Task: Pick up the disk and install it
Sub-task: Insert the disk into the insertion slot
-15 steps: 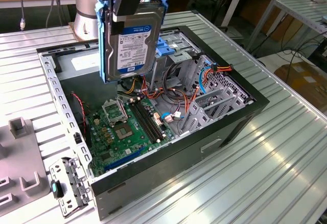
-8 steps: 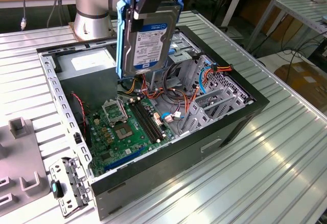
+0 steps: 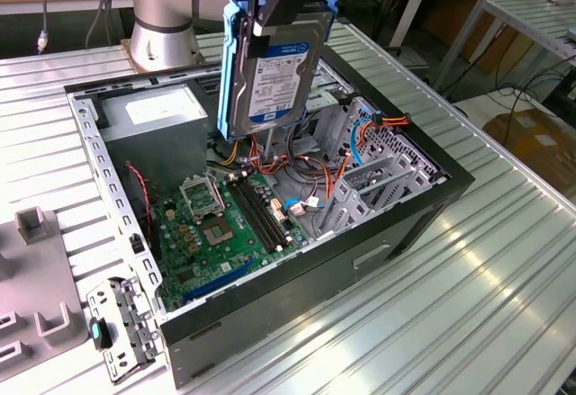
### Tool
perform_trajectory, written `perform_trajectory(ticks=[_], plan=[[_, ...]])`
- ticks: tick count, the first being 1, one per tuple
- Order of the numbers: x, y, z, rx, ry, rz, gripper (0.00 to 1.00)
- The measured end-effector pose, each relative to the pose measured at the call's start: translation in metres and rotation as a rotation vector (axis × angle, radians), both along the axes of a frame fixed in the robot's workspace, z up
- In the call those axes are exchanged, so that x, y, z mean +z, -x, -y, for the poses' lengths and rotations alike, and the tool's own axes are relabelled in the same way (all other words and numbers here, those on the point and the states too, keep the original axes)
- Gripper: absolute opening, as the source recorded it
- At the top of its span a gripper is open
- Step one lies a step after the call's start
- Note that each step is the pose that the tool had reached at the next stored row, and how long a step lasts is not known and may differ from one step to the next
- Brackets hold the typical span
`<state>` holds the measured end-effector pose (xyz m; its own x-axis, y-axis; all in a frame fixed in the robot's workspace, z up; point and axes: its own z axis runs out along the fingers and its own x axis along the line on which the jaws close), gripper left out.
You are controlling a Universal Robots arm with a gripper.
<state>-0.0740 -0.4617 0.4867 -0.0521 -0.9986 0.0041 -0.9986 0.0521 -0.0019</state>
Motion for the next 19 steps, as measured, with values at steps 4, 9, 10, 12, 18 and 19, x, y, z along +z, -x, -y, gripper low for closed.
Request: perform_trajectory(ticks=[4, 9, 10, 12, 18, 19], plan=[[0.0, -0.0007, 0.0058, 0.0, 0.0, -0.0002, 0.37], [0.0, -0.0016, 0.0159, 0.0, 0.0, -0.0006, 0.37], [0.0, -0.0018, 0.0177, 0.0, 0.0, -0.0007, 0.37], [0.0, -0.0024, 0.023, 0.0, 0.0001, -0.0011, 0.37], [0.0, -0.0042, 0.0344, 0.0, 0.0, -0.0015, 0.37], [0.0, -0.0047, 0.0371, 0.0, 0.0001, -0.0016, 0.37]])
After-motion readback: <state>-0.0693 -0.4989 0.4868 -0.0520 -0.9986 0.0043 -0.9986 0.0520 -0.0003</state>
